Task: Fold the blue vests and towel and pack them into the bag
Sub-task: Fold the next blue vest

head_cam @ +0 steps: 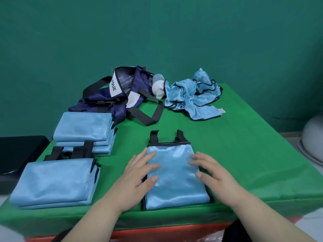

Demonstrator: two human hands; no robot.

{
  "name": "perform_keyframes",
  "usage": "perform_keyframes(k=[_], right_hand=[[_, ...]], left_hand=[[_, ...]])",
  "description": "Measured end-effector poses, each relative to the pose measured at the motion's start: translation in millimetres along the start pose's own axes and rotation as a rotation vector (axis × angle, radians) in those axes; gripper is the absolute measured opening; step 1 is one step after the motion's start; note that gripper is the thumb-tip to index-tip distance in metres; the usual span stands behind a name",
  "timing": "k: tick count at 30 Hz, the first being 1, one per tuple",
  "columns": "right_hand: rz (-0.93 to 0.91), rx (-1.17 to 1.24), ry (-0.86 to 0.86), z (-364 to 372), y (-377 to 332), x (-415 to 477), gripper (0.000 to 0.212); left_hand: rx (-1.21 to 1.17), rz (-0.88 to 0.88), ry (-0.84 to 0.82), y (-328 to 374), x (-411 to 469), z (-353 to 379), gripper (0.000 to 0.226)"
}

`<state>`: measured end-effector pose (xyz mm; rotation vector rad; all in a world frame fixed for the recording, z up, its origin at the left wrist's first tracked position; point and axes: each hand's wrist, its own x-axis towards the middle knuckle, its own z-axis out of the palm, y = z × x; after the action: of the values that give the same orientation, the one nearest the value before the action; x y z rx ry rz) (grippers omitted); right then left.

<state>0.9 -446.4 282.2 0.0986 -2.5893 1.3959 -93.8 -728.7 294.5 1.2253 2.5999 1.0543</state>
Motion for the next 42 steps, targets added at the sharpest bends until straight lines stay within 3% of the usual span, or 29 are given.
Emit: perform_keyframes(k=[2, 7, 13, 23, 30, 33, 37, 42], right_hand=[[-0.082, -0.065, -0.034, 2, -3, -16, 0.031], [-0.206, -0.362, -0.106, 7, -11, -41, 0.047], [-0.169, -0.592, -0.233, 4, -11, -47, 0.058], [-0.139, -0.471, -0.145, -2, -3, -43, 0.050], [-0.162, -0.374, -0.040, -2, -1, -43, 0.042], [-0.172, -0.323, -0.008, 0, -7, -42, 0.029], [-0.104, -0.225, 0.092, 1, -18, -46, 0.018], [0.015, -0.125, 0.156, 2, -27, -50, 0.017]], left_hand=[[0.035, 0.068, -0.011, 4, -16, 3, 0.058], [0.329, 0.184, -0.101, 13, -43, 17, 0.065], [0.457, 0.094, -0.094, 8, -49, 19, 0.060], [0.363, 0.041, -0.054, 13, -45, 18, 0.052], [0.286, 0.021, 0.132, 11, -43, 22, 0.031], [0.219, 0.003, 0.217, 19, -41, 20, 0.019], [0.130, -0.039, 0.230, 25, -41, 19, 0.030], [0.032, -0.035, 0.196, 27, -47, 18, 0.025]])
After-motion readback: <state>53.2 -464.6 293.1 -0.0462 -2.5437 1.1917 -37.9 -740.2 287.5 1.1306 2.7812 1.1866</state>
